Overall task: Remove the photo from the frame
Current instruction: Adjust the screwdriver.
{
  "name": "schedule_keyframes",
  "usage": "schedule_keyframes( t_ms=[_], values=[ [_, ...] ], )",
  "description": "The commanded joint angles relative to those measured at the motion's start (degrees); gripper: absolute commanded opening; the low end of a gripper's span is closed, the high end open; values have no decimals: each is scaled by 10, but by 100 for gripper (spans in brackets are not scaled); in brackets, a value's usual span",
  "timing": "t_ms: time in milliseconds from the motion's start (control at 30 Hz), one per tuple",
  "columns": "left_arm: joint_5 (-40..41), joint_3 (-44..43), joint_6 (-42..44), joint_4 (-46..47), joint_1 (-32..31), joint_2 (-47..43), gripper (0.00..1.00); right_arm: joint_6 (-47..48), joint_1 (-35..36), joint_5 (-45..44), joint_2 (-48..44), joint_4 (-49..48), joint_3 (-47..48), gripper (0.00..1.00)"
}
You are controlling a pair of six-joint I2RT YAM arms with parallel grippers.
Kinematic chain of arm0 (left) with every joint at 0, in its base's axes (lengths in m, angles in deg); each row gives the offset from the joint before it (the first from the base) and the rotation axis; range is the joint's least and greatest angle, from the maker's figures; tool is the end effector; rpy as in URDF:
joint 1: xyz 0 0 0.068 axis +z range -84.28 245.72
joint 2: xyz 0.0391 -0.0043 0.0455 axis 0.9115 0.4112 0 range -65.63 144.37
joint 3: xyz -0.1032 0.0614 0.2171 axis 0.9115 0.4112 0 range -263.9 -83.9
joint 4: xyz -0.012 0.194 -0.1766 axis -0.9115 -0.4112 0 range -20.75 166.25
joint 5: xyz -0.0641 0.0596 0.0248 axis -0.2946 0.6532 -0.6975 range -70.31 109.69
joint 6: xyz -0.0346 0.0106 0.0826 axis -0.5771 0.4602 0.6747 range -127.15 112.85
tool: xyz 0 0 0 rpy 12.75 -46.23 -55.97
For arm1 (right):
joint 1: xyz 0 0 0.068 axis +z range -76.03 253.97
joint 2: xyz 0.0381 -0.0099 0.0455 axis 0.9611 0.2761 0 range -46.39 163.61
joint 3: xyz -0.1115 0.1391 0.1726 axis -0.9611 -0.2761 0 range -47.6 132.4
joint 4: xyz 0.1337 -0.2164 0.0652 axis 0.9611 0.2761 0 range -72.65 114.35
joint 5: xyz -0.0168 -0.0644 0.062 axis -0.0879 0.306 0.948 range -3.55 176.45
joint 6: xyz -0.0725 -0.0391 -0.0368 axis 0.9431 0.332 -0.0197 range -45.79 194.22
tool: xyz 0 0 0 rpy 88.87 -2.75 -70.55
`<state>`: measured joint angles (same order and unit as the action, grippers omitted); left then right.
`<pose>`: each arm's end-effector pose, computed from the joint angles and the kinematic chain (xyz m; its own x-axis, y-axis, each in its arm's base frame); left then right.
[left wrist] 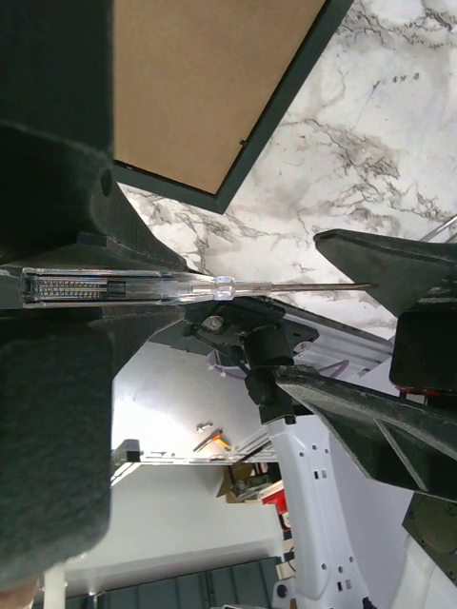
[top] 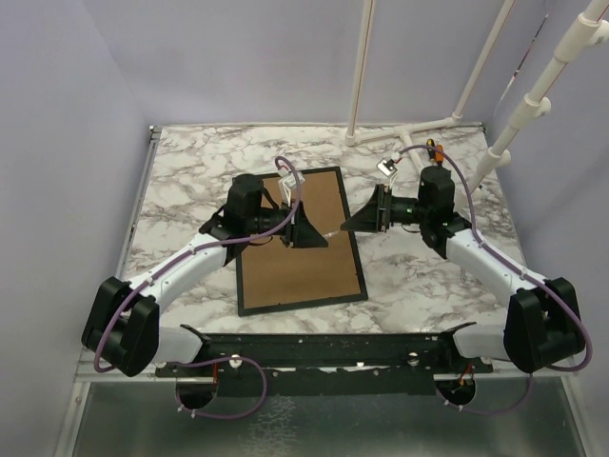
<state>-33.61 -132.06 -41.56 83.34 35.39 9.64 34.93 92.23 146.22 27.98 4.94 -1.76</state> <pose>0.2441 -0.2177 0.2435 -0.7817 0.0659 -0.6201 0.6185 0.2095 -0.7574 0.2735 0.1635 0.2465 -0.8031 0.0707 -0.5917 -0.5652 0.2239 0.7940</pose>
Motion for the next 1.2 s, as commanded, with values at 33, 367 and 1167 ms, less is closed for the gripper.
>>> schedule_keyframes(
  t_ms=[33, 367, 1167],
  values=[
    [-34, -26, 28, -11, -12, -11, 0, -87, -4, 88, 13, -83, -2, 56],
    [-48, -35, 36, -17, -17, -17, 0, -87, -3, 115, 15, -82, -5, 37],
    [-60, -45, 47, -28, -17, -22, 0, -68, -3, 133, 33, -55, -11, 20]
  ],
)
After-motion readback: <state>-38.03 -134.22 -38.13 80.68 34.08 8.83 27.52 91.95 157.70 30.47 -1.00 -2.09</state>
